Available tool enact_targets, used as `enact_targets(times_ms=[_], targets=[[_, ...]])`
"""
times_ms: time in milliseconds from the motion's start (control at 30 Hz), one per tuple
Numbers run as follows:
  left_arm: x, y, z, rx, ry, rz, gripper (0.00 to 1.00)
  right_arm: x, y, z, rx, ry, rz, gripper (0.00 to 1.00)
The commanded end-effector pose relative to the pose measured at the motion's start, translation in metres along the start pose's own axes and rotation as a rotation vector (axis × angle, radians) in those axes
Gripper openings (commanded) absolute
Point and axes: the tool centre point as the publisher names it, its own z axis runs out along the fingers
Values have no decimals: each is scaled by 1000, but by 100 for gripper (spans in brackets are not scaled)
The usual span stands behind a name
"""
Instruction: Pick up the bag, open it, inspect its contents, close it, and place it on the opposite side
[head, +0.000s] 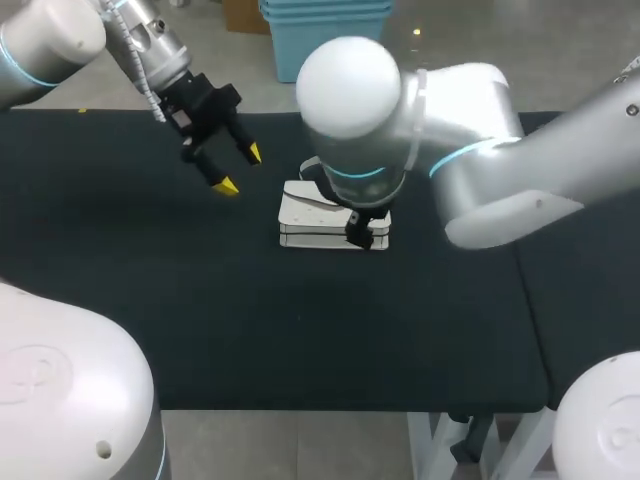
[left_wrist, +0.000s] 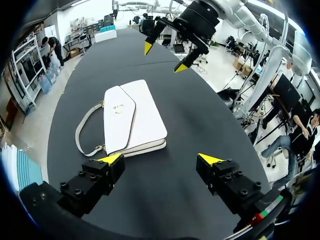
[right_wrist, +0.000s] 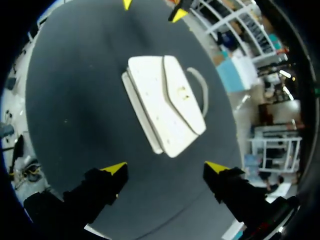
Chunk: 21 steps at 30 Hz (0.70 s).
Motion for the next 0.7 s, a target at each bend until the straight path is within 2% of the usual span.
enact_targets(times_ms=[33,200,300,667,700], targets=[[-5,-1,1,4,23,37,100,11,4,2,-24,-351,-6,100],[-7,-3,2,2,30,70,100,21,9,5,-73,-442,-35,100],[-8,-3,2,-3,33,75,100,25,10,7,-161,-561,22,100],[-13,-5,9,-25,34,72,100,25,10,7,-161,-561,22,100],[-13,-6,10,-26,39,78,100,22,7,12,-175,-562,-29,100]])
